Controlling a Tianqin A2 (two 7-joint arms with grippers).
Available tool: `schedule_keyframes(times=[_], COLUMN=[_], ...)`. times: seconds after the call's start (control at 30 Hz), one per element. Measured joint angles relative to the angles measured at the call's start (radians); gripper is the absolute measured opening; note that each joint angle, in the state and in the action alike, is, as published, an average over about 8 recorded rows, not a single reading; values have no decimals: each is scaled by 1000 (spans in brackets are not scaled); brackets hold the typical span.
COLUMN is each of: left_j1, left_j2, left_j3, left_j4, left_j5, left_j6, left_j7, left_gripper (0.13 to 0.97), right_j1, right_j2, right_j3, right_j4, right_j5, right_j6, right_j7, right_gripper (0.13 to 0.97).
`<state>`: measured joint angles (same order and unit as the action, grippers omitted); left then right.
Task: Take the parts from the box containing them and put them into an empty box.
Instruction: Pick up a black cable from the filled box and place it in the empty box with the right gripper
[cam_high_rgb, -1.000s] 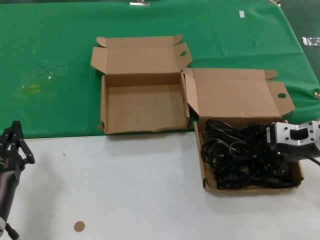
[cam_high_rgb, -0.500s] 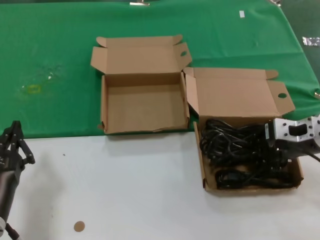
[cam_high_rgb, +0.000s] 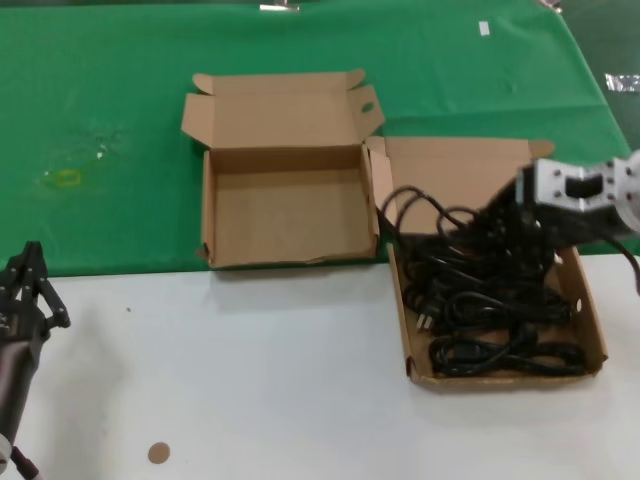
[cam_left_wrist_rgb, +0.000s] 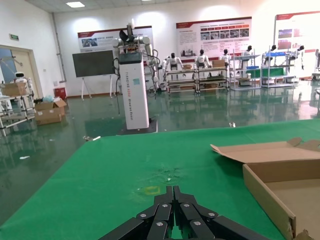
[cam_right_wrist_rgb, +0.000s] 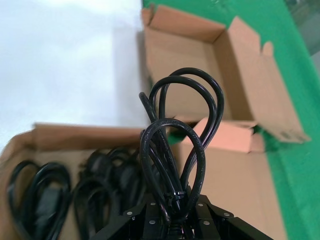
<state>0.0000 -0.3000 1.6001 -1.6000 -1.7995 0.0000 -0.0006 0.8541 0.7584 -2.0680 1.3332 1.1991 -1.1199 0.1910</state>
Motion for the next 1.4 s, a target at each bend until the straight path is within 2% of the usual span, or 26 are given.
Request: schedule_keyframes(times=[0.4, 0.83, 1.13, 1.4], left_j1=[0, 0, 0, 0], left_j2=[0, 0, 0, 0], left_j3=[0, 0, 0, 0], left_j4=[0, 0, 0, 0], left_j5=[0, 0, 0, 0], left_j6=[0, 0, 0, 0], left_j7=[0, 0, 0, 0], left_gripper=[152, 152, 152, 152], right_j1=[115, 193, 233, 271], right_j2=[-140, -358, -490, -571], right_j3=[-46, -103, -129, -141], right_j4=[-49, -166, -286, -471], right_j5=[-80, -163, -197, -197], right_j6=[2, 93, 171, 246], right_j7=[50, 72, 56, -11], right_gripper=[220, 220, 219, 219])
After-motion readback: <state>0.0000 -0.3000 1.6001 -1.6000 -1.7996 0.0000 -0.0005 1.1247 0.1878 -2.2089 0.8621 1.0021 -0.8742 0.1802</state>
